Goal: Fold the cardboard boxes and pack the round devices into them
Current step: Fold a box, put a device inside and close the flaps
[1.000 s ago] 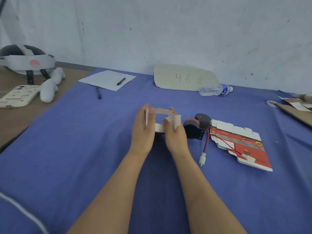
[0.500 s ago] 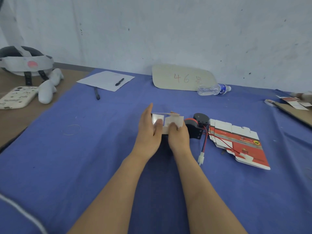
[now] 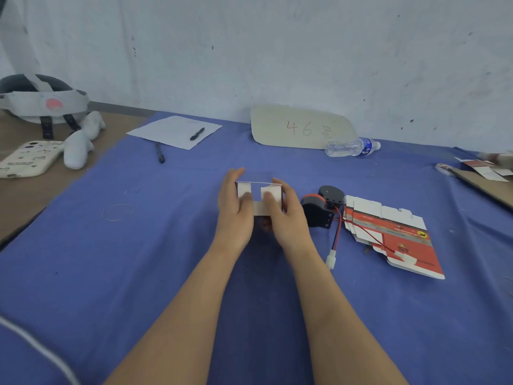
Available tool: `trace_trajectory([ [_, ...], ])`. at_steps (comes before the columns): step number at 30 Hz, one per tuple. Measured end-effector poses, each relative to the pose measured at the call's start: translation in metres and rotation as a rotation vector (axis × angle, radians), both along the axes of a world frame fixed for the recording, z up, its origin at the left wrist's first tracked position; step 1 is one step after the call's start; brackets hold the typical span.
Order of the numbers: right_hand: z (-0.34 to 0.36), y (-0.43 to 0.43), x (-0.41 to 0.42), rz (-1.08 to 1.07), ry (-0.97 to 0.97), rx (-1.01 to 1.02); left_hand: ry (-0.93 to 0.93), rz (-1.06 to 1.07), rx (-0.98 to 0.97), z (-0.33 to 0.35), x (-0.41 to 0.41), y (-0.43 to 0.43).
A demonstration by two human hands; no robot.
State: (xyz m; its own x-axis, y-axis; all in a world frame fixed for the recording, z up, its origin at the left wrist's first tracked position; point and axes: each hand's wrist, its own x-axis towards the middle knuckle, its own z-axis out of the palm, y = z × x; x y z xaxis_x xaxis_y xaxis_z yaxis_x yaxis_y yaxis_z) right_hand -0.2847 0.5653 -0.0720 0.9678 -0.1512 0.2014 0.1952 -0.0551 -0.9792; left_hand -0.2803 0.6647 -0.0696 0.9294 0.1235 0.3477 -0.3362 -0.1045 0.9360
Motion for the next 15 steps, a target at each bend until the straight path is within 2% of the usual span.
trace_trajectory([
  [4, -0.001, 0.000, 0.000, -0.116, -0.029, 0.036, -0.037, -0.015, 0.046, -0.001, -0.002, -0.005],
  [7, -0.001, 0.000, 0.000, -0.103, -0.035, 0.065, -0.031, 0.007, 0.066, 0.000, -0.001, -0.006],
  [11, 0.002, -0.001, -0.001, 0.041, -0.012, 0.136, 0.057, -0.030, -0.081, 0.005, -0.001, -0.001],
  [15, 0.008, -0.004, -0.003, 0.210, 0.116, 0.260, 0.100, -0.063, -0.163, 0.009, -0.004, 0.005],
])
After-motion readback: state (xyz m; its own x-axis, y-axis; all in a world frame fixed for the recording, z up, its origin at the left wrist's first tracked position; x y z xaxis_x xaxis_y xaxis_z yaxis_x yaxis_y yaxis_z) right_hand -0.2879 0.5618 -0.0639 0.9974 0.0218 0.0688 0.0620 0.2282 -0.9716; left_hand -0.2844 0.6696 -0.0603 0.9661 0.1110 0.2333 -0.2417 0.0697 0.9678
